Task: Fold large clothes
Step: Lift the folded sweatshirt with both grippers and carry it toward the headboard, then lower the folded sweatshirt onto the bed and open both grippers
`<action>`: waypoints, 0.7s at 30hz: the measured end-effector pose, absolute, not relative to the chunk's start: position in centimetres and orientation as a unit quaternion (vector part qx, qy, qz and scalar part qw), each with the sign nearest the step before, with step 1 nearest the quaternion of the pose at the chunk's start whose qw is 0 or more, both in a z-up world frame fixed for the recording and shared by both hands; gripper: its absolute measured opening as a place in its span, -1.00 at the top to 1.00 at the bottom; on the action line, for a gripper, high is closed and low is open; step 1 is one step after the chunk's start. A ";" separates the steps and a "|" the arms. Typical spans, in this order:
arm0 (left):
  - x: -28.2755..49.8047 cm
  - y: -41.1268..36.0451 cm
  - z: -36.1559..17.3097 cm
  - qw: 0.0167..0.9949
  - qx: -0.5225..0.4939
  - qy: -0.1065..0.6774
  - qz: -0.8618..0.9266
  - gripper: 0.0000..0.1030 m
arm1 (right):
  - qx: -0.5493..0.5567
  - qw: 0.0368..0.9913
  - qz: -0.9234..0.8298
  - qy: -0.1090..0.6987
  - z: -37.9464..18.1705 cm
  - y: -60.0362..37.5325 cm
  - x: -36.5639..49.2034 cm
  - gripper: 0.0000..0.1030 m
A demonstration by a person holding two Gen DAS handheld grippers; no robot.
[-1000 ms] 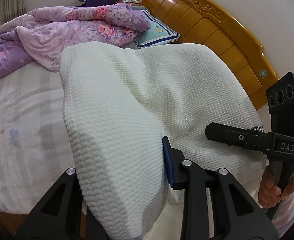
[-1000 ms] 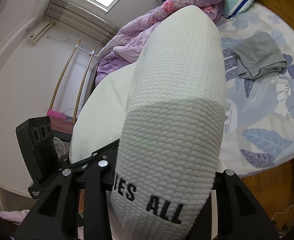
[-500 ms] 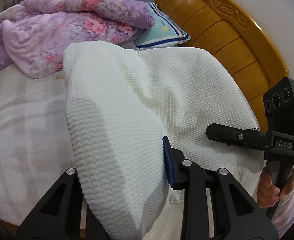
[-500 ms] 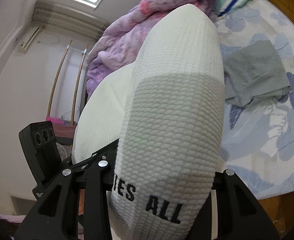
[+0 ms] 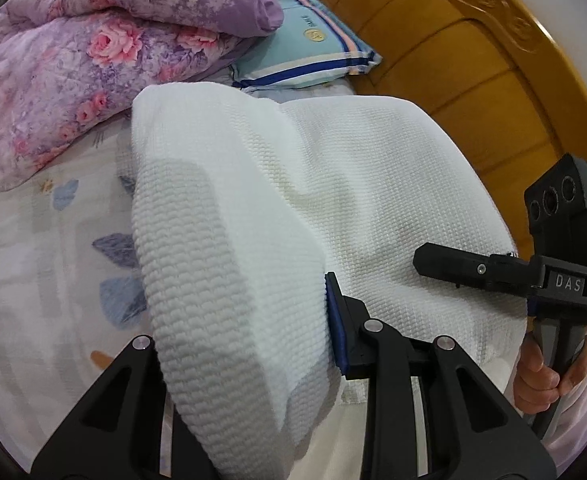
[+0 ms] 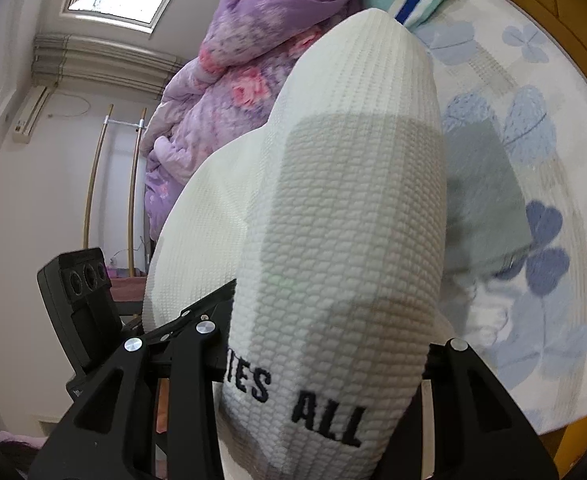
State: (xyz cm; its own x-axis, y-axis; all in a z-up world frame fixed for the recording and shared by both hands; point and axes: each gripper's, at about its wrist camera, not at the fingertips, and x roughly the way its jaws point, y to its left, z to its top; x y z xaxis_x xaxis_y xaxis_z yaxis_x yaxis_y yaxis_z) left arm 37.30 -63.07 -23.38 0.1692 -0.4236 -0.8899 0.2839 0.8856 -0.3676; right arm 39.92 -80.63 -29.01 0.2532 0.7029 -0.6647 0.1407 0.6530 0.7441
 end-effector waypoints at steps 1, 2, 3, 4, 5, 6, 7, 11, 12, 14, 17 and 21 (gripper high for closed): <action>38.0 -63.7 -24.2 0.761 -0.059 0.606 -0.223 0.42 | 0.364 0.697 0.204 0.583 -29.9 -81.2 40.6 0.26; 38.7 -64.2 -25.2 0.761 -0.055 0.610 -0.213 0.40 | 0.358 0.693 0.205 0.591 -31.2 -81.9 41.6 0.19; 39.5 -64.9 -26.9 0.765 -0.045 0.611 -0.201 0.29 | 0.339 0.692 0.199 0.605 -33.4 -82.9 42.9 0.09; 40.2 -65.6 -29.5 0.773 -0.028 0.606 -0.186 0.20 | 0.317 0.697 0.174 0.619 -35.2 -83.6 43.6 -0.39; 41.1 -66.2 -33.3 0.763 0.003 0.627 -0.157 0.12 | 0.290 0.703 0.119 0.639 -37.2 -84.6 44.0 -0.65; 41.4 -66.3 -36.0 0.743 0.018 0.656 -0.134 0.13 | 0.265 0.693 0.050 0.668 -39.7 -85.9 44.2 -0.64; 41.6 -66.0 -39.0 0.712 0.020 0.693 -0.108 0.15 | 0.261 0.679 0.021 0.686 -41.1 -86.8 44.0 -0.61; 40.4 -63.2 -40.6 0.714 -0.003 0.696 -0.077 0.17 | 0.235 0.720 0.001 0.653 -39.6 -88.2 41.1 -0.48; 40.2 -62.6 -40.5 0.717 -0.004 0.694 -0.071 0.17 | 0.225 0.733 0.010 0.642 -38.9 -87.9 40.6 -0.44; 39.8 -61.9 -40.2 0.720 -0.021 0.690 -0.069 0.17 | 0.206 0.749 0.034 0.629 -37.7 -87.0 40.0 -0.01; 40.2 -62.2 -40.3 0.732 -0.049 0.672 -0.097 0.31 | 0.181 0.748 0.069 0.635 -37.5 -83.6 40.0 0.45; 41.8 -64.3 -45.9 0.712 -0.076 0.689 -0.113 0.53 | 0.088 0.711 -0.032 0.697 -46.4 -82.6 42.6 0.67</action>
State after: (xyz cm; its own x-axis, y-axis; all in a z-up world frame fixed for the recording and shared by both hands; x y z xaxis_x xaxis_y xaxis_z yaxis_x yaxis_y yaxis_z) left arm 41.80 -64.27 -45.95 0.0241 -0.2649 -0.9640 0.0560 0.9631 -0.2633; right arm 42.62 -82.62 -46.44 0.0276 0.0777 -0.9966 0.1680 0.9824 0.0812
